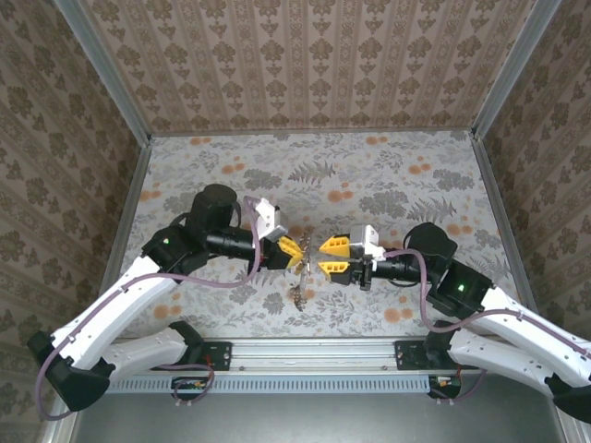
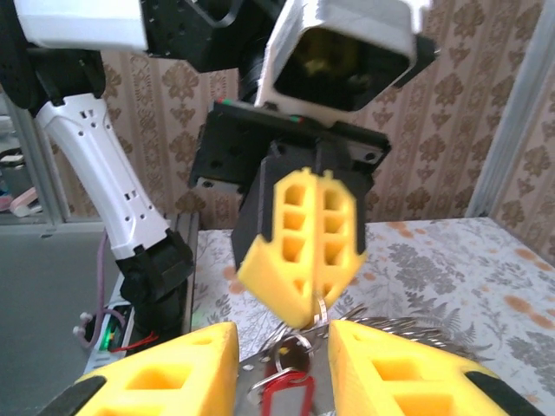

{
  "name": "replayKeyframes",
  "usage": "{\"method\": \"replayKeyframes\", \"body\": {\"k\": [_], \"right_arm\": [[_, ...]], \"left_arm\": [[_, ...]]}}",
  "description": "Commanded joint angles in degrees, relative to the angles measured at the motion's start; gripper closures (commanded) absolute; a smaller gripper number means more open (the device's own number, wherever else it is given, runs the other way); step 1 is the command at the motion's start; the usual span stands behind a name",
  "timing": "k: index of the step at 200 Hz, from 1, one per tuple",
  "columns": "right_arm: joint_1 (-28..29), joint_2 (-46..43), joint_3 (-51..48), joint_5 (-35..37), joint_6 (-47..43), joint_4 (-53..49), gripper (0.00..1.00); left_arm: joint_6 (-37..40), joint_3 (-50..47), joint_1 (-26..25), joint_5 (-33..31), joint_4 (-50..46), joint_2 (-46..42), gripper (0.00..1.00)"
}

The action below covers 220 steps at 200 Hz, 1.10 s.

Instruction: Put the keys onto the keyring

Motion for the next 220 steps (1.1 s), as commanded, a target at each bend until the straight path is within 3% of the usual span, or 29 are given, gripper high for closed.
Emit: {"method": "replayKeyframes", "body": {"k": [1,77,159,175,210,220], "right_arm": [[0.3,0.73,0.46,1.78,2.32,1.18,0.66],[0.37,2.21,-0.71,-4.93,6.15,4.01,0.67],[0.47,4.84,-0.52,-3.33,5.23,1.56,0.7],[0.48,4.94,-0.62,-2.87,4.77,1.05,0.75],[0.5,4.2,-0.4,-1.86,2.85,-0.98,0.99],[0.48,3.88,-0.19,-1.61,2.26,-1.54,1.0]], "left_arm": [[0.1,-0.93,-2.06,-3.86,4.43,-1.56,1.0],[-1.24,-2.88,-5.57,-7.6,8.82,-4.93,1.0],[-1.11,-2.8,-6.62,-7.76,10.08,-4.75,1.0],[-1.12,-2.52,-6.62,-7.94,9.95,-4.6,1.0],[-1.31,-2.39,-6.61,-8.05,10.12,-4.18,1.0],[-1.13,-2.09,-6.61,-8.41,9.34,-3.78,1.0]]}}
